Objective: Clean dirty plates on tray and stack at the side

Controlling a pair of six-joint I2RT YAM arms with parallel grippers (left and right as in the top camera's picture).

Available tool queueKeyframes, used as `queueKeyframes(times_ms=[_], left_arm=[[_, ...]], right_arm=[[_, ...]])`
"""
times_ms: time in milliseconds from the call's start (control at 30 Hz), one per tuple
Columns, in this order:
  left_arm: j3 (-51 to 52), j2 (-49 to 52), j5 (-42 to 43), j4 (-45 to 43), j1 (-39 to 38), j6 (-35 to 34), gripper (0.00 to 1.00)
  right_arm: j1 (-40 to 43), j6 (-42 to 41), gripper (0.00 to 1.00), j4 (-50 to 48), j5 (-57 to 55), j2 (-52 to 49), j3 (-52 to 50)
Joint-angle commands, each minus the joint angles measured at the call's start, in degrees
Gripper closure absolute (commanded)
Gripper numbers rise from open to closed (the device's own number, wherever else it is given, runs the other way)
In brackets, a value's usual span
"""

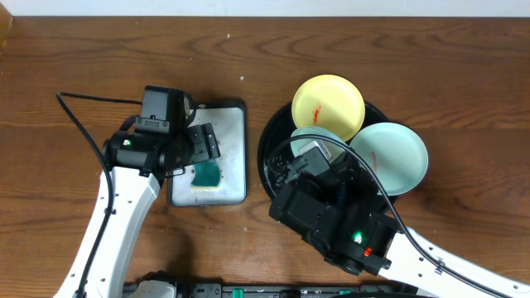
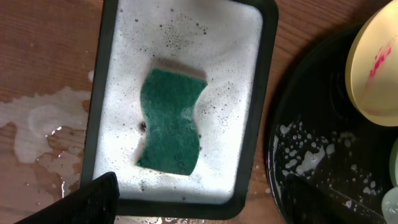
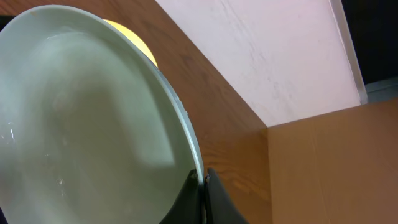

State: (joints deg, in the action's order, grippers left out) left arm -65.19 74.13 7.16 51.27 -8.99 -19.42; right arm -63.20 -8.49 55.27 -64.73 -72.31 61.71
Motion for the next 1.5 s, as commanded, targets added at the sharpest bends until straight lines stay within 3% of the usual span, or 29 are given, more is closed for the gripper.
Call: queueKeyframes(times_ms=[0,100,167,233,333,433,500,533,600,700,800,867,933,1467], left_arm=[[-0.33,-0.07,-0.09,0.33,0.35,0.33,0.16],[-0.33,-0.07,-0.09,0.33,0.35,0.33,0.16],[-0.33,-0.07,-0.11,0.33,0.35,0.33,0.16],[-0.33,-0.07,-0.09,0.33,0.35,0.33,0.16],[-0.33,-0.07,-0.09,0.33,0.35,0.33,0.16],[-0.33,-0.07,-0.11,0.33,0.35,0.33,0.16],[-0.33,-0.07,-0.11,0.33,0.35,0.33,0.16],[-0.33,-0.07,-0.11,0.33,0.35,0.33,0.16],[-0.33,-0.07,-0.09,0.33,0.35,0.33,0.16],[-0.33,-0.07,-0.09,0.33,0.35,0.33,0.16],[-0.33,-0.07,-0.11,0.33,0.35,0.33,0.16],[-0.33,-0.07,-0.11,0.33,0.35,0.33,0.16],[-0.33,-0.07,-0.09,0.33,0.35,0.33,0.16],[-0.33,-0.07,-0.09,0.33,0.35,0.33,0.16]], right_arm=[[-0.37,-0.42,0.99,0.37,-1.05,0.42,1.18],[0.92,-2.29,0.99,2.56,-4.76,0.42,1.18],[1.40,-1.77,0.99,1.46,2.60,0.42,1.18],[1.49,-1.05,0.99,3.21,1.92,0.42,1.18],[2.99,-9.22,0.99,3.82,-0.04,0.42,1.18],[3.52,-2.54,0.99,3.06,4.37,0.42,1.18],[4.85,-9.16,0.99,4.07,0.57,0.44,1.18],[5.22,-9.51,0.99,2.89,4.33,0.44,1.20],[5.33,-4.35,0.99,2.10,9.79,0.42,1.18],[6.78,-9.66,0.99,3.63,5.73,0.44,1.18],[7.13,-4.83,0.99,1.92,10.16,0.42,1.18],[8.00,-8.02,0.99,1.70,6.88,0.46,1.22],[8.04,-6.21,0.99,0.83,10.99,0.48,1.22],[8.52,-8.22,0.99,2.47,9.46,0.48,1.22]])
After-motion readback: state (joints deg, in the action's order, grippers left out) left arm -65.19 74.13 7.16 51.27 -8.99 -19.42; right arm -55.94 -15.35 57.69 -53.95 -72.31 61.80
